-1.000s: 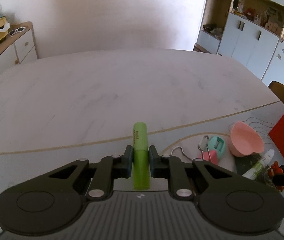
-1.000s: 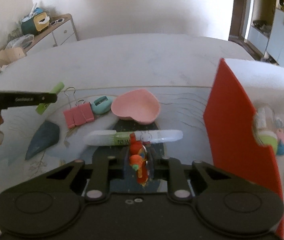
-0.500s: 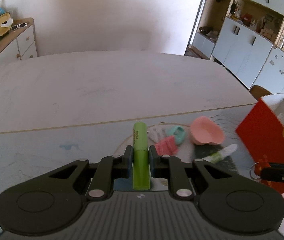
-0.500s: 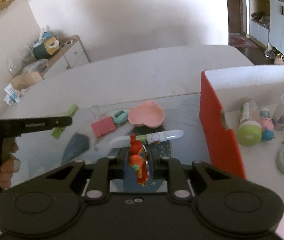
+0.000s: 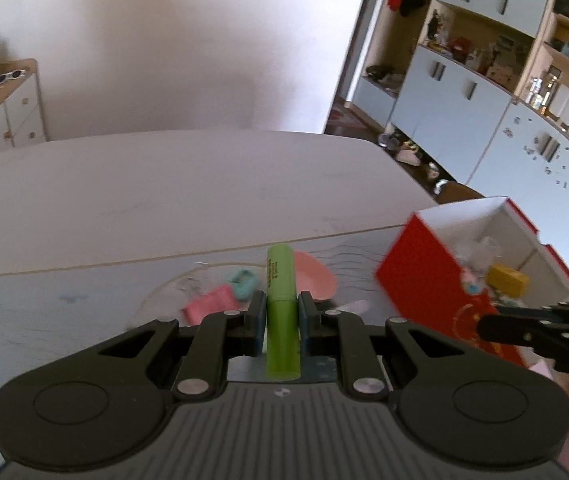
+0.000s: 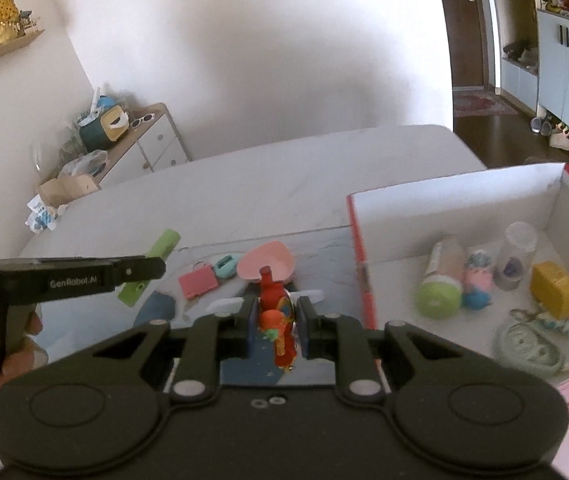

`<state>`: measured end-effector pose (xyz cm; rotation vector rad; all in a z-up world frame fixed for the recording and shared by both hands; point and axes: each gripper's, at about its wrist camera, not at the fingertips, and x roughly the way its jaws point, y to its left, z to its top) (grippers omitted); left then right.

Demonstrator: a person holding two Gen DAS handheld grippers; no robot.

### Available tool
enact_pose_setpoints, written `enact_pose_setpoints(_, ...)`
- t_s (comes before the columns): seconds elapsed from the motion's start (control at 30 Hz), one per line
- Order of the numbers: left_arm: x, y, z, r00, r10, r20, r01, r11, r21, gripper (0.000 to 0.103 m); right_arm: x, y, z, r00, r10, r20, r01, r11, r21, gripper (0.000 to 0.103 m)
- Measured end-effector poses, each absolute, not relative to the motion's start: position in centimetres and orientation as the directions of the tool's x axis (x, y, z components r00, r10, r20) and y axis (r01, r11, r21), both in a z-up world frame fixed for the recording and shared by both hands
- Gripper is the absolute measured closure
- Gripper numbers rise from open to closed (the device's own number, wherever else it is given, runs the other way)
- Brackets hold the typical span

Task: Organize rigid objects
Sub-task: 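Carry the highlighter and the orange figure over the shoebox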

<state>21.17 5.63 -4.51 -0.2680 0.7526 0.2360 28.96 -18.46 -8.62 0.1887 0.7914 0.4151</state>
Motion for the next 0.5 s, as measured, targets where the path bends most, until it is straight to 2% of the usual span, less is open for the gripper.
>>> enact_pose_setpoints(0.5, 26.2, -4.6, -4.1, 0.707, 0.047, -0.705, -0.225, 0.961, -0.162, 0.087, 29.4, -28.4, -9.0, 0.66, 0.395, -0.639, -0.237, 0.916, 0.322, 0.084)
